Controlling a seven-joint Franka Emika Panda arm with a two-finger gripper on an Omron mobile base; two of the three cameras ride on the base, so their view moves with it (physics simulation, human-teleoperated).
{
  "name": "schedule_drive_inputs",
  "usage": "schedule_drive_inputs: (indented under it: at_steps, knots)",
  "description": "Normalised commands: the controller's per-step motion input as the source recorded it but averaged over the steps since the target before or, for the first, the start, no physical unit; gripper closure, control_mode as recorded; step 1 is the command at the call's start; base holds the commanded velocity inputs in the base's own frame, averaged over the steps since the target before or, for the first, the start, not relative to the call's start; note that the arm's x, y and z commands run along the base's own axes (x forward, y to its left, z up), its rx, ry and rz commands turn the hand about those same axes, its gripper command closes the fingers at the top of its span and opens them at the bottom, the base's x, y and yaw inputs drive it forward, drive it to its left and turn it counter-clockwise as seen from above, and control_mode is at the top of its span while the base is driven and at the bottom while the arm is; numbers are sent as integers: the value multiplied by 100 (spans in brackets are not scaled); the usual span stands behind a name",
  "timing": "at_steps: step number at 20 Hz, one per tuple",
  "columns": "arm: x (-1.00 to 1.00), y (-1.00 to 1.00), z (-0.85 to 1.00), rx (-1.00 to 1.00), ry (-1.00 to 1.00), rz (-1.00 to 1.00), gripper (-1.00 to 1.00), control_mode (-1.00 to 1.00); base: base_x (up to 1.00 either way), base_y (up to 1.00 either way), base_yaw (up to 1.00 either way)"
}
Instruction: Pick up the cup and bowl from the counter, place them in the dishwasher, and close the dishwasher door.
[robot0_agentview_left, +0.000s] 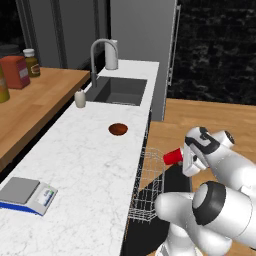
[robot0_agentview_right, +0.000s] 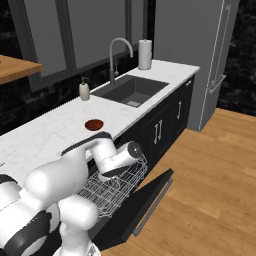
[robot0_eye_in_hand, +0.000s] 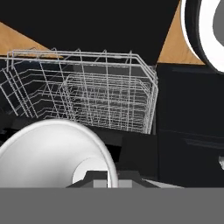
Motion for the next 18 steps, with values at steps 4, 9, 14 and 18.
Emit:
schedule_drive_inputs:
  at_steps: [4, 9, 14, 18]
  knots:
    - [2, 0, -17, 0, 3, 0, 100, -100, 0, 0, 0]
    - [7, 1, -14, 0, 3, 0, 100, -100, 0, 0, 0]
    - [14, 6, -10, 0, 4, 0, 100, -100, 0, 0, 0]
    - [20, 16, -9, 1, 4, 0, 100, -100, 0, 0, 0]
